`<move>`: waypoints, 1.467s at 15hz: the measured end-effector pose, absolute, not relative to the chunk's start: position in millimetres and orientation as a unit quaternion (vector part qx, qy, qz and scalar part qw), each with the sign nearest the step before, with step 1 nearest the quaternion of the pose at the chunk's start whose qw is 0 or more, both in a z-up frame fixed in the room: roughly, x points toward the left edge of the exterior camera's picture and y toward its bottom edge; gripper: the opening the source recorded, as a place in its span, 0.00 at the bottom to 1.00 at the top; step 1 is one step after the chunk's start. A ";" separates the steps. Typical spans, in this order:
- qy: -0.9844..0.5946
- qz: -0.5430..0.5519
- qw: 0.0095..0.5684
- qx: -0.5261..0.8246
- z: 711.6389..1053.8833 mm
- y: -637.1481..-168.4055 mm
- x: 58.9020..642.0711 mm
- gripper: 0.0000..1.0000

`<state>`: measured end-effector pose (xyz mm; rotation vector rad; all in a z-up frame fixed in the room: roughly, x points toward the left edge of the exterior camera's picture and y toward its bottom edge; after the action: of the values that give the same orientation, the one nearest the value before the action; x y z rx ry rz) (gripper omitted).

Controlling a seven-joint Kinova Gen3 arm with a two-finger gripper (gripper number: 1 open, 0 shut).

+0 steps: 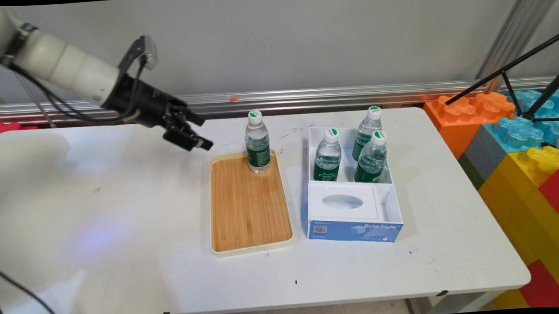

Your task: Pick up the green bottle from the white box

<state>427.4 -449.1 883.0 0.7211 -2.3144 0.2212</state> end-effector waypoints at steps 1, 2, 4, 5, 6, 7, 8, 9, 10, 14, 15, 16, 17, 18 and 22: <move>-0.892 0.083 0.342 0.283 886.9 -439.0 425.8 1.00; -0.892 0.079 0.339 0.288 890.8 -428.1 422.2 1.00; -0.888 0.078 0.341 0.299 899.6 -408.7 410.3 1.00; -0.886 0.079 0.342 0.303 903.5 -401.9 403.2 1.00; -0.884 0.080 0.344 0.307 906.0 -397.7 397.9 1.00; -0.882 0.083 0.346 0.310 909.8 -392.2 389.1 1.00; -0.880 0.086 0.347 0.313 912.2 -389.0 382.8 1.00; -0.877 0.090 0.348 0.317 915.5 -384.3 372.8 1.00; -0.876 0.094 0.349 0.320 918.8 -379.7 359.9 1.00; -0.872 0.110 0.352 0.323 925.4 -374.3 315.3 1.00; -0.871 0.112 0.352 0.325 925.3 -375.3 307.5 1.00; -0.870 0.113 0.351 0.328 923.9 -377.6 296.1 1.00; -0.869 0.114 0.349 0.332 920.5 -381.2 283.3 1.00; -0.869 0.114 0.347 0.335 917.8 -384.3 274.6 1.00; -0.870 0.120 0.336 0.339 899.9 -404.4 236.4 1.00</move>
<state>236.4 -404.4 899.9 0.8849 -2.2700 0.3122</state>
